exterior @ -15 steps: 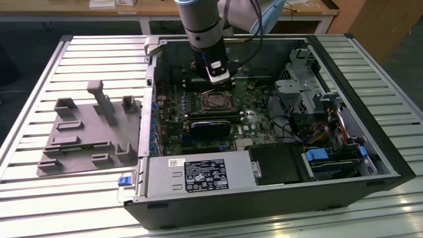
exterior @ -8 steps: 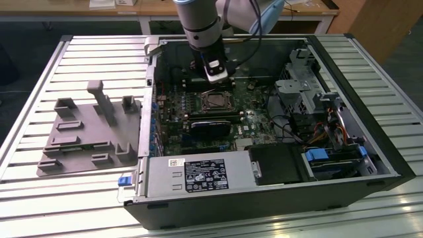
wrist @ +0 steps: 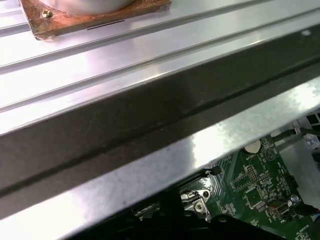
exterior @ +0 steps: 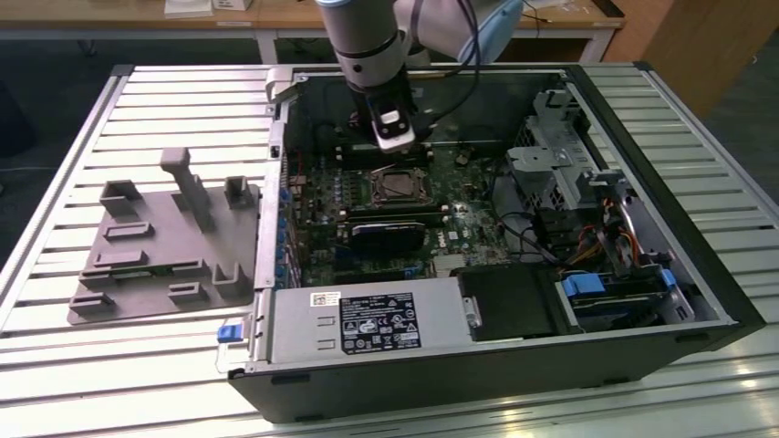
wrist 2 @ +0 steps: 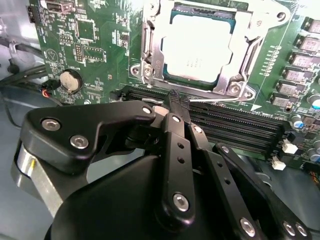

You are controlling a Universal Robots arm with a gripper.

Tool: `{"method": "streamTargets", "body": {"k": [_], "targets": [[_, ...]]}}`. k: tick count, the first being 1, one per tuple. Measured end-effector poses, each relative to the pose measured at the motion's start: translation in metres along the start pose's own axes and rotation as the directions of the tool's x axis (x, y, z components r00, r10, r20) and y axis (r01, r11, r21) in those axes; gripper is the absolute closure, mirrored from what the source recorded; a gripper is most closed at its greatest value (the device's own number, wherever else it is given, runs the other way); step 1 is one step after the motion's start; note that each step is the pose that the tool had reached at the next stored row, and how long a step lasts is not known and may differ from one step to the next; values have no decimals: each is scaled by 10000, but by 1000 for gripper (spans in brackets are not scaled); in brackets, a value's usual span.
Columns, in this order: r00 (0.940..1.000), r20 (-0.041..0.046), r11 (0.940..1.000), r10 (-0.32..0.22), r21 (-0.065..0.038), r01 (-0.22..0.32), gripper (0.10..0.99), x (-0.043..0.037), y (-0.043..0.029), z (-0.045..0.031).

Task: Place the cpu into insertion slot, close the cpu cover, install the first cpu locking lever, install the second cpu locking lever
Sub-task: 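Install the first cpu locking lever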

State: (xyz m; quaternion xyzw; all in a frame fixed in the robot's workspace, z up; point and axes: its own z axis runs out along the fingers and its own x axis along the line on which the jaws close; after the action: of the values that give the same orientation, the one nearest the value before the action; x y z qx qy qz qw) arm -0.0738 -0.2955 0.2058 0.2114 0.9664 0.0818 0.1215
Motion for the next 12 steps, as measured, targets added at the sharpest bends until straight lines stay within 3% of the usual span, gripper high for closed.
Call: {"method": "streamTargets", "body": {"k": [4, 7, 8, 12], "targets": [[9997, 111, 9997, 211, 113, -212, 980, 5, -1, 8], [9993, 157, 9993, 347, 142, -349, 980, 13, 10, 15], [9984, 213, 9984, 525, 175, -529, 980, 38, 53, 29], [9977, 268, 9978, 621, 203, -626, 980, 42, 52, 44]]}}
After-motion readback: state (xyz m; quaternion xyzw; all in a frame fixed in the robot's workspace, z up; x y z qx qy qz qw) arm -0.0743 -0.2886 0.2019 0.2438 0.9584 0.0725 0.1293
